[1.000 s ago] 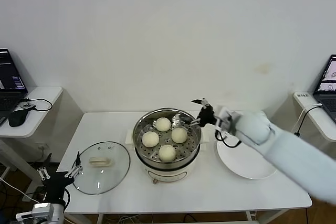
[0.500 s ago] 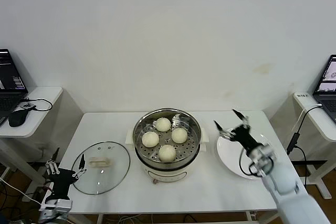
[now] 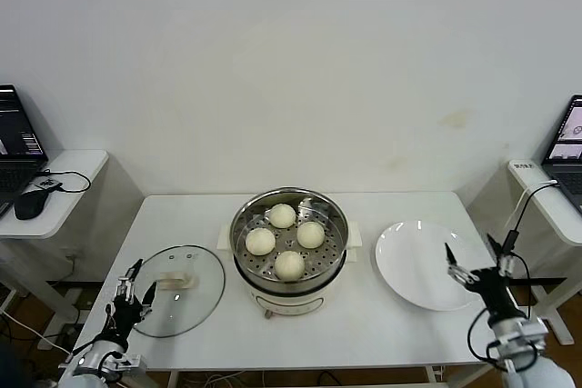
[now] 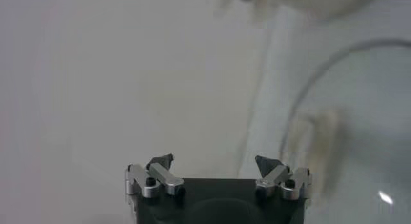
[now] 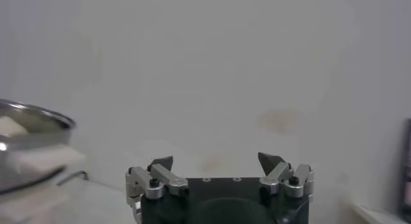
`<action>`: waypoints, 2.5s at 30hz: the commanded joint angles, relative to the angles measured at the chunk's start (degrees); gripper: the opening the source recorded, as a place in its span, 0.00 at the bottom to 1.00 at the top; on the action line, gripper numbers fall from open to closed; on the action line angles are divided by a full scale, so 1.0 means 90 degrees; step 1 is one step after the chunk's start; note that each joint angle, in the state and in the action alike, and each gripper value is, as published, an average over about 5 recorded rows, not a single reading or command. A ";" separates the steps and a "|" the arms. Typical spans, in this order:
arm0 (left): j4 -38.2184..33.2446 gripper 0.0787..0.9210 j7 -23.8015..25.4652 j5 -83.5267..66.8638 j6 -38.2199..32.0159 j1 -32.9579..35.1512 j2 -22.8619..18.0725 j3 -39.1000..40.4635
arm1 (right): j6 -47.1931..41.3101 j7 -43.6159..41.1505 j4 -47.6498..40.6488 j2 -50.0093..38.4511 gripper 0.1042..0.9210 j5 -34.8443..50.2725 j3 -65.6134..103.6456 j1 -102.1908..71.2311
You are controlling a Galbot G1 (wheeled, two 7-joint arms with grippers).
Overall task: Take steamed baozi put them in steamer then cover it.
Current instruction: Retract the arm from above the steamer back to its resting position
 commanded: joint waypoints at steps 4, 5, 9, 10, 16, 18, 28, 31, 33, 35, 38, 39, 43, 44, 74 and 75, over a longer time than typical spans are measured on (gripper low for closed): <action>0.0617 0.88 0.0123 0.1070 -0.0181 -0.0353 0.0246 0.0223 | 0.0185 0.0052 0.0135 0.0451 0.88 -0.0101 0.0690 -0.0636; 0.0604 0.88 0.0128 0.1048 -0.0188 -0.0373 0.0245 0.0233 | 0.0185 0.0051 0.0128 0.0465 0.88 -0.0103 0.0684 -0.0639; 0.0532 0.88 0.0183 0.0931 -0.0197 -0.0449 0.0224 0.0309 | 0.0204 0.0046 0.0082 0.0512 0.88 -0.0136 0.0661 -0.0654; 0.0509 0.88 0.0203 0.0898 -0.0196 -0.0454 0.0218 0.0330 | 0.0207 0.0043 0.0075 0.0520 0.88 -0.0143 0.0657 -0.0660; 0.0500 0.88 0.0251 0.0833 -0.0210 -0.0530 0.0171 0.0417 | 0.0222 0.0033 0.0055 0.0525 0.88 -0.0150 0.0672 -0.0692; 0.0530 0.88 0.0249 0.0798 -0.0214 -0.0625 0.0146 0.0429 | 0.0231 0.0029 0.0045 0.0521 0.88 -0.0149 0.0677 -0.0704; 0.0631 0.88 0.0388 0.0563 -0.0184 -0.1124 0.0034 0.0495 | 0.0268 -0.0003 -0.0033 0.0537 0.88 -0.0181 0.0668 -0.0742; 0.0698 0.88 0.0439 0.0538 -0.0172 -0.1209 -0.0010 0.0564 | 0.0270 -0.0017 -0.0069 0.0541 0.88 -0.0191 0.0660 -0.0734; 0.0744 0.88 0.0463 0.0535 -0.0165 -0.1249 -0.0046 0.0610 | 0.0269 -0.0027 -0.0090 0.0546 0.88 -0.0198 0.0651 -0.0730; 0.0788 0.88 0.0476 0.0536 -0.0161 -0.1291 -0.0080 0.0647 | 0.0267 -0.0037 -0.0111 0.0549 0.88 -0.0210 0.0639 -0.0726; 0.0874 0.88 0.0478 0.0531 -0.0159 -0.1379 -0.0126 0.0685 | 0.0267 -0.0049 -0.0145 0.0553 0.88 -0.0229 0.0620 -0.0719; 0.0910 0.88 0.0477 0.0527 -0.0159 -0.1413 -0.0144 0.0696 | 0.0267 -0.0051 -0.0159 0.0556 0.88 -0.0234 0.0613 -0.0715; 0.1061 0.88 0.0452 0.0516 -0.0163 -0.1521 -0.0211 0.0732 | 0.0274 -0.0058 -0.0202 0.0571 0.88 -0.0256 0.0584 -0.0701; 0.1092 0.88 0.0444 0.0513 -0.0164 -0.1536 -0.0223 0.0734 | 0.0276 -0.0060 -0.0209 0.0574 0.88 -0.0260 0.0578 -0.0700; 0.0397 0.10 -0.0258 0.0090 -0.0084 -0.0942 -0.0122 0.0235 | 0.0355 -0.0094 -0.0204 0.0519 0.88 -0.0292 0.0394 -0.0736; 0.0234 0.08 -0.0212 0.0044 0.0008 -0.0875 -0.0081 0.0175 | 0.0362 -0.0095 -0.0202 0.0512 0.88 -0.0292 0.0382 -0.0738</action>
